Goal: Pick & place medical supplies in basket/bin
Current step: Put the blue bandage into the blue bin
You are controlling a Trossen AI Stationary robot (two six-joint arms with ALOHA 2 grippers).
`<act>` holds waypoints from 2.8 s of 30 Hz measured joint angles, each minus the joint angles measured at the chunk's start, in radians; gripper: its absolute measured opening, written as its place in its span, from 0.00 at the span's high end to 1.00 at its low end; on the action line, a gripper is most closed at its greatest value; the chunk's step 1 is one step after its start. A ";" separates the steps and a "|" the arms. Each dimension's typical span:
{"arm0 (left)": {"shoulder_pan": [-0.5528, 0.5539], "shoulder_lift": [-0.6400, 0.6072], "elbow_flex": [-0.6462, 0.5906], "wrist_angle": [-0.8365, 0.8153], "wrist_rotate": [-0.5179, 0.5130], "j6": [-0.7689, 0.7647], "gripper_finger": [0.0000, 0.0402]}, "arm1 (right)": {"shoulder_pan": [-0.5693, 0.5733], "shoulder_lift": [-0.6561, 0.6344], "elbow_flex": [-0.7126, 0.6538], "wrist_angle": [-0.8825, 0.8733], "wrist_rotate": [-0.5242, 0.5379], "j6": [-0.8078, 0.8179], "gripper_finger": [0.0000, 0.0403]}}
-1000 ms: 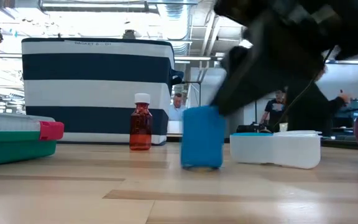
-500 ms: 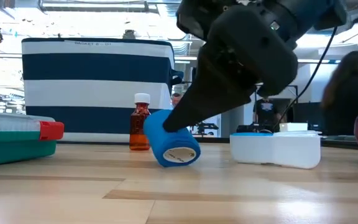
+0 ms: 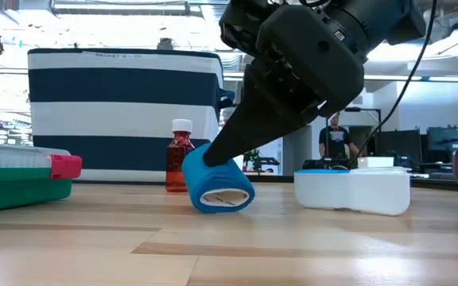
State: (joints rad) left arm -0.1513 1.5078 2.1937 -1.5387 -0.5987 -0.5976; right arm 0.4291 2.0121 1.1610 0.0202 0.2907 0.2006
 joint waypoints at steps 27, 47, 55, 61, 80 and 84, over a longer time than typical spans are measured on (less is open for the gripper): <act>0.000 0.000 0.000 -0.001 0.017 -0.016 0.45 | 0.001 0.001 0.107 -0.099 -0.050 -0.149 0.99; 0.000 0.000 0.000 0.000 0.045 -0.028 0.45 | 0.125 0.006 0.103 -0.082 0.083 -0.165 1.00; 0.000 0.000 0.000 0.002 0.063 -0.040 0.45 | 0.110 0.006 0.103 -0.091 0.039 -0.226 0.87; 0.000 0.000 0.000 0.003 0.064 -0.039 0.45 | 0.099 0.005 0.105 -0.104 0.022 -0.206 0.75; 0.000 0.000 0.000 0.002 0.066 -0.039 0.45 | 0.040 0.024 0.106 -0.114 0.019 -0.261 0.71; 0.000 0.000 0.000 0.002 0.066 -0.039 0.45 | 0.025 0.024 0.106 -0.130 -0.007 -0.261 0.79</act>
State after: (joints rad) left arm -0.1510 1.5074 2.1937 -1.5364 -0.5326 -0.6361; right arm 0.4543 2.0357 1.2671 -0.1102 0.2838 -0.0605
